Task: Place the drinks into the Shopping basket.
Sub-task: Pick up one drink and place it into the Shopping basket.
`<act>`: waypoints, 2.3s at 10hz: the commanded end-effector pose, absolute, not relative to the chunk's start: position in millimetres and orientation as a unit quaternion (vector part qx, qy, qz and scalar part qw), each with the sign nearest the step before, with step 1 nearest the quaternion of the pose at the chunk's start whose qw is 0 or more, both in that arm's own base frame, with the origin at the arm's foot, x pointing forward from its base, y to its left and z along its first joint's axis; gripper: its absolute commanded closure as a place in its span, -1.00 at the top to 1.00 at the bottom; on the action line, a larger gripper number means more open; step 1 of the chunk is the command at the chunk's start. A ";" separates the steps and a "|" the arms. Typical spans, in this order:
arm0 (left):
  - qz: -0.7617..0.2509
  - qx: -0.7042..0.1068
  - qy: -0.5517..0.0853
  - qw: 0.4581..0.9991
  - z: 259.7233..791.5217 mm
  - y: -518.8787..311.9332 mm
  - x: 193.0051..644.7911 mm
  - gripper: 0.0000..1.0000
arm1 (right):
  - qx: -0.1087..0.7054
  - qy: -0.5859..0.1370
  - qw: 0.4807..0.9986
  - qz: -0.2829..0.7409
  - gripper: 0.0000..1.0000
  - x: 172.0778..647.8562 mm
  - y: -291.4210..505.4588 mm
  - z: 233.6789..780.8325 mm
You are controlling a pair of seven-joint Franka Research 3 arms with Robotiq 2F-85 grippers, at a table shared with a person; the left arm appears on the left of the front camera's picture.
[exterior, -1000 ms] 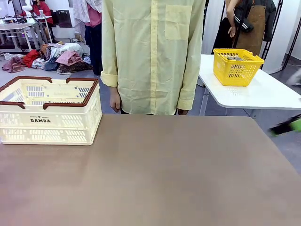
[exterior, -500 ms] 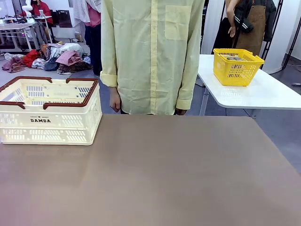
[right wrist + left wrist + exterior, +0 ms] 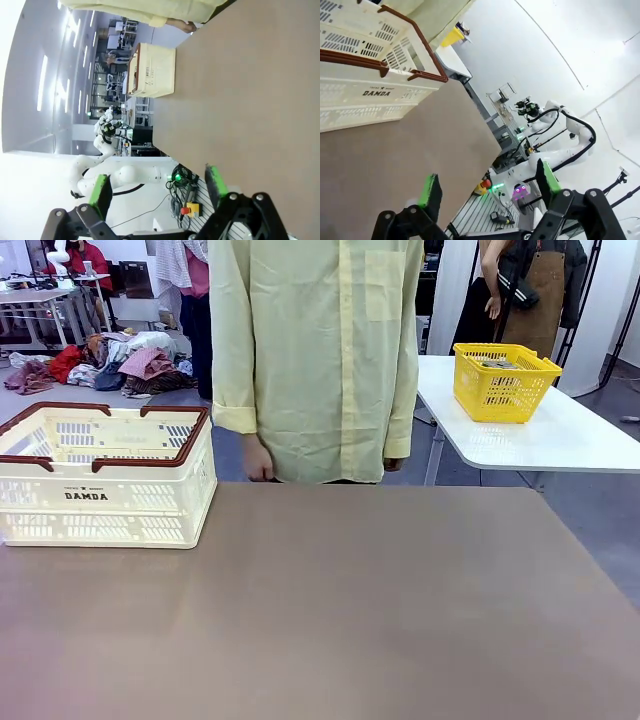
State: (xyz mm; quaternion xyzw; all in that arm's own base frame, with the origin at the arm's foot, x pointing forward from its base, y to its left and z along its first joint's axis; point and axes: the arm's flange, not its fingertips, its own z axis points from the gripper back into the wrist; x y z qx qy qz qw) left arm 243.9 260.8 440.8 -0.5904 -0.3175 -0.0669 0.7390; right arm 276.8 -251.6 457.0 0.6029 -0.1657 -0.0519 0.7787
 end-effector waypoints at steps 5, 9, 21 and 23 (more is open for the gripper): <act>-0.058 -0.599 -0.311 0.736 448.2 258.9 247.7 1.00 | 0.600 -0.176 0.780 -0.027 1.00 269.6 -251.6 460.6; -0.058 -0.599 -0.311 0.736 448.2 258.9 247.7 1.00 | 0.600 -0.176 0.780 -0.027 1.00 269.6 -251.6 460.6; -0.058 -0.599 -0.311 0.736 448.2 258.9 247.7 1.00 | 0.600 -0.176 0.780 -0.027 1.00 269.6 -251.6 460.6; -0.058 -0.599 -0.311 0.736 448.2 258.9 247.7 1.00 | 0.600 -0.176 0.780 -0.027 1.00 269.6 -251.6 460.6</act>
